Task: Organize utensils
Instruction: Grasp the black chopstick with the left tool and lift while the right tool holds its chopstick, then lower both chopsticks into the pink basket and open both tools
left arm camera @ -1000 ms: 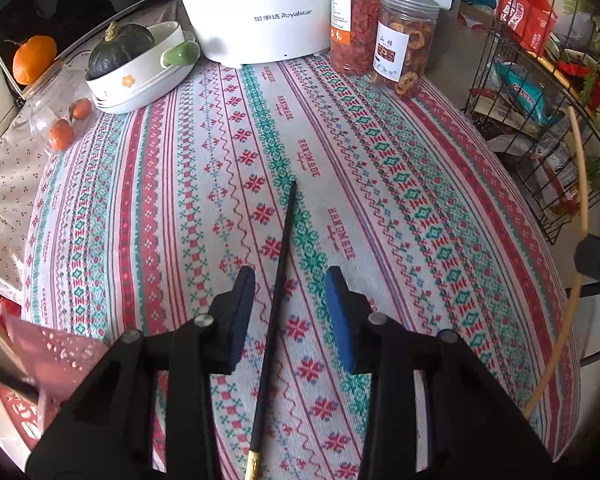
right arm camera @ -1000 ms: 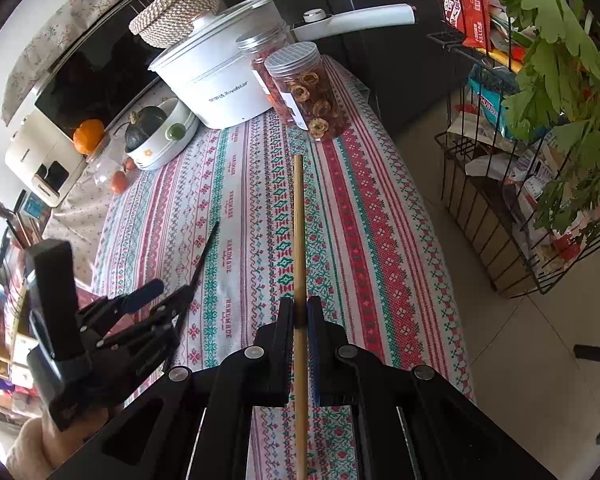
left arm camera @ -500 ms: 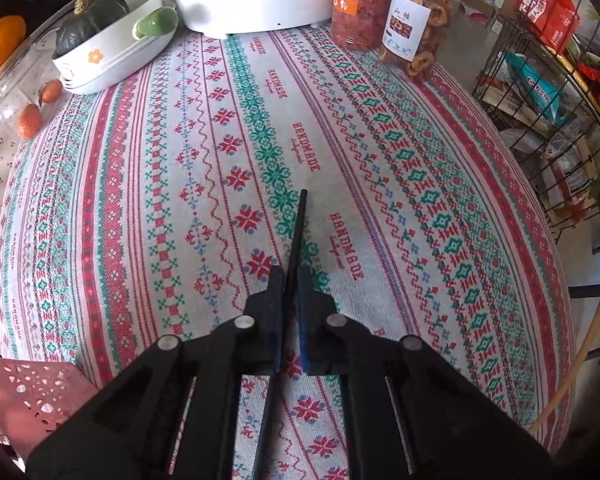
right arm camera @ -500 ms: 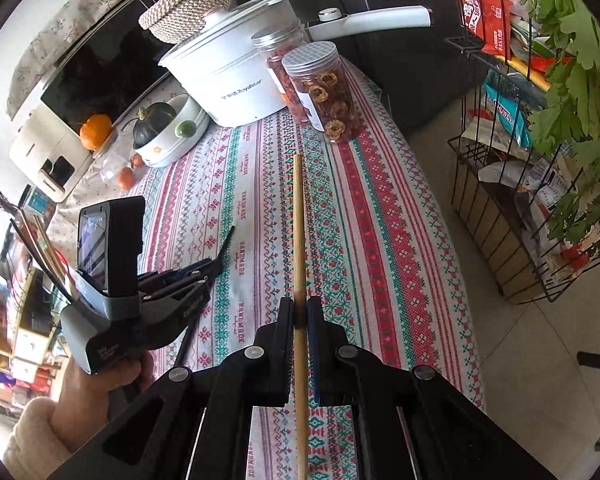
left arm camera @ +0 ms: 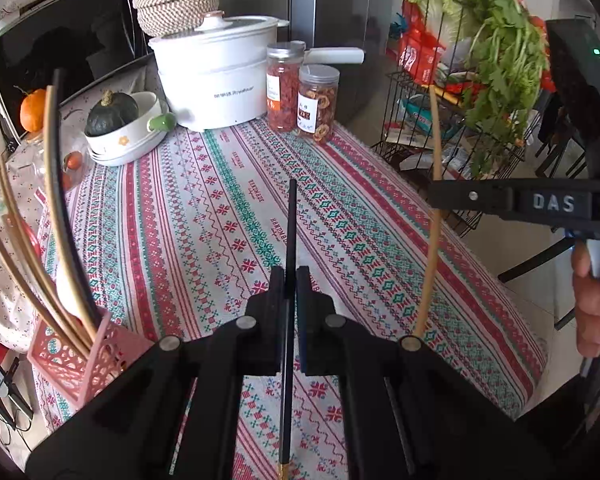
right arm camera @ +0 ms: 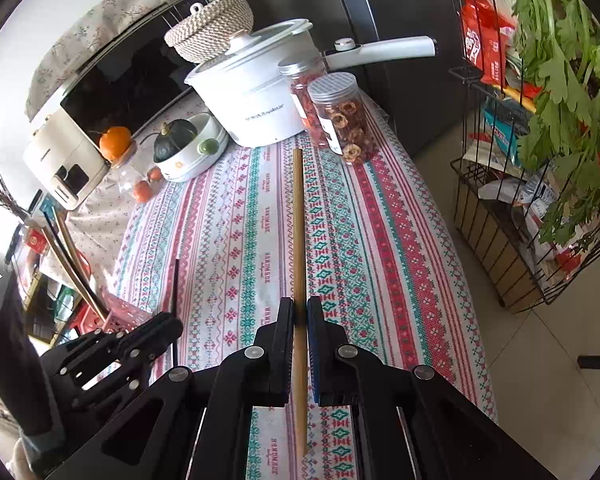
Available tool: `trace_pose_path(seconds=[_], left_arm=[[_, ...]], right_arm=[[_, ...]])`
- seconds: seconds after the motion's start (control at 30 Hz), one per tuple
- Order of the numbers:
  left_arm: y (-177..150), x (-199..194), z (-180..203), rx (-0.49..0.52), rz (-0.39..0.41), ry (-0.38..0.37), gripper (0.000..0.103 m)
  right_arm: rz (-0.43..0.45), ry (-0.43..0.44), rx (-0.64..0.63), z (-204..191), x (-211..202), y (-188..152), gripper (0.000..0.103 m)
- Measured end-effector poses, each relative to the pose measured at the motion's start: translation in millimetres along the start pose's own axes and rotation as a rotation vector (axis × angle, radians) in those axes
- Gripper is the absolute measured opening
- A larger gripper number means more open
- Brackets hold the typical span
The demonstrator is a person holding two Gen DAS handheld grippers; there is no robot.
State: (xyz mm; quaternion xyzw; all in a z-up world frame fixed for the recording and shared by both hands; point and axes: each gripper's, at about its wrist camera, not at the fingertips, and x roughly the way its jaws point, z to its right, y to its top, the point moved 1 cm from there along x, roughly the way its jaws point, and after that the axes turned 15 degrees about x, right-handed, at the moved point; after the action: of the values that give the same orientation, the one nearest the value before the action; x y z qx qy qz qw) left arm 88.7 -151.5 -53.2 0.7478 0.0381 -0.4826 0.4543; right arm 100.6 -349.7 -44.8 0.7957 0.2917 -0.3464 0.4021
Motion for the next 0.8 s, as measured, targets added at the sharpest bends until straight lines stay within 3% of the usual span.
trace_pose_path(seconds=[0.17, 0.3, 0.5, 0.67, 0.8], left_arm=[[-14, -53, -12, -0.027, 0.106, -0.01, 0.006], [-30, -96, -21, -0.063, 0.244, 0.025, 0.006], [-40, -142, -49, -0.139, 0.38, 0.047, 0.006], [-47, -173, -72, -0.189, 0.472, 0.091, 0.006], [-52, -192, -84, -0.206, 0.537, 0.167, 0.006]], right_arm=[[0.084, 0.004, -0.056, -23, -20, -11, 0.007], [0.131, 0.033, -0.094, -40, -35, -19, 0.007], [0.183, 0.085, -0.158, -64, -56, -30, 0.007], [0.223, 0.135, -0.19, -83, -72, -36, 0.007], [0.228, 0.17, -0.217, -100, -75, -43, 0.007]])
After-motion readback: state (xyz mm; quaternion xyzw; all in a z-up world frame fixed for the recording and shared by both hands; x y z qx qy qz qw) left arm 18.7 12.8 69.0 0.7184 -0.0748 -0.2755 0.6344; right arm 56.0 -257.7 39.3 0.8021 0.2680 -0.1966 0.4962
